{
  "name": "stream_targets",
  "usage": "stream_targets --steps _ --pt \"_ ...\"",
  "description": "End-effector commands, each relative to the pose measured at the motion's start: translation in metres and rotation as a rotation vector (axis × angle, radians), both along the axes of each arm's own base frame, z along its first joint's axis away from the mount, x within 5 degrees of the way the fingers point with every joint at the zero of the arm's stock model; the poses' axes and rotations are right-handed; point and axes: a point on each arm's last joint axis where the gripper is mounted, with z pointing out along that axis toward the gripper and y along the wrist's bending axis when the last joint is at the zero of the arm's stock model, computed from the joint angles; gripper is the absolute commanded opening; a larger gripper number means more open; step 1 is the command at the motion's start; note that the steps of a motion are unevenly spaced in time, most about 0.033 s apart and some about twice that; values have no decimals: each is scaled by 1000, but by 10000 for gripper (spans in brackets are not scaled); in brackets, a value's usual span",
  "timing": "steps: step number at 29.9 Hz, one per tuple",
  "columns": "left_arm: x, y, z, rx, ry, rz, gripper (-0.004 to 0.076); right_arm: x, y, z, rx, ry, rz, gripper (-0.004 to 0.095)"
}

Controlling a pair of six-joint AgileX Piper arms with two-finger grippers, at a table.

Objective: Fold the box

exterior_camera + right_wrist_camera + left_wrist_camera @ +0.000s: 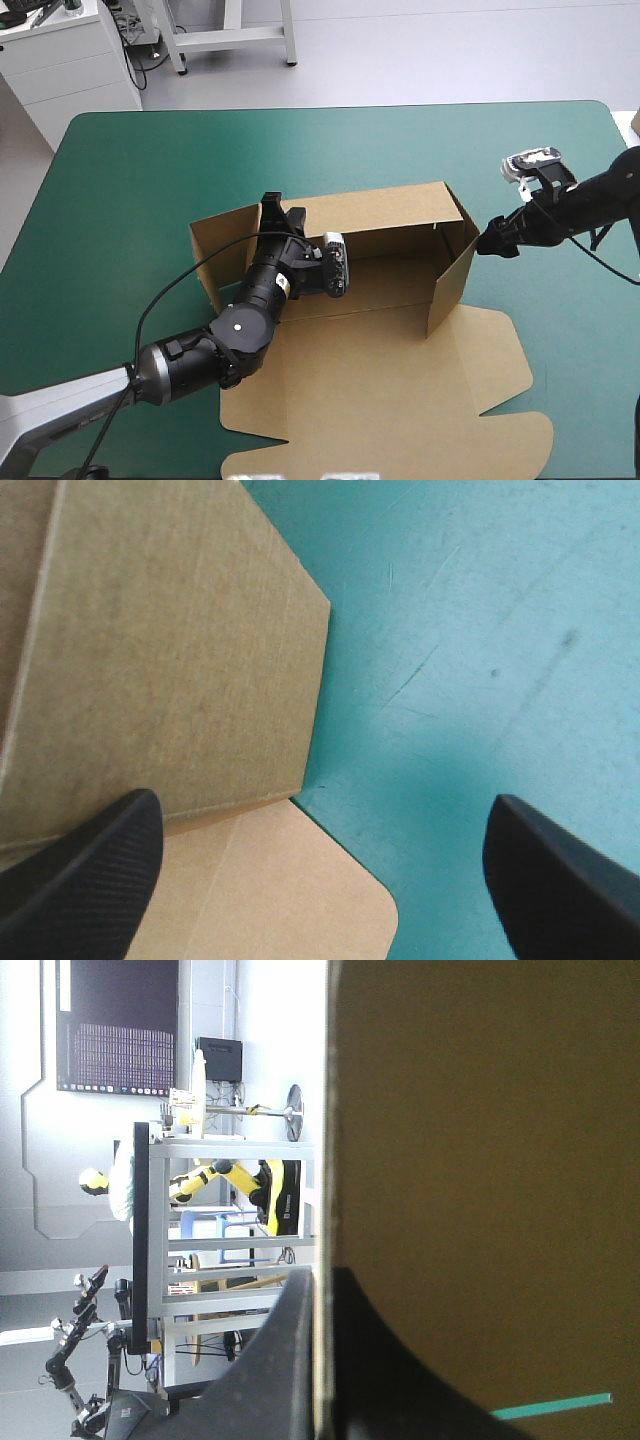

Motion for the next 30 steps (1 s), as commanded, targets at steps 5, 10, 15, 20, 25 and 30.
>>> stream_targets --steps 5,10,15,20,25,30 --pt "0 3 23 -36 -81 5 -32 -22 6 16 44 -47 31 806" --pt "0 3 22 -36 -79 -4 -32 -30 17 6 150 -64 108 806" --pt "0 2 22 -37 -78 -8 -32 -31 20 4 171 -81 129 804" --pt "0 2 22 -37 -78 -8 -32 -31 22 6 193 -97 145 772" --pt "0 2 22 -37 -78 -8 -32 -31 22 6 190 -111 168 759" --pt "0 2 22 -37 -78 -8 -32 -31 22 6 191 -118 175 759"
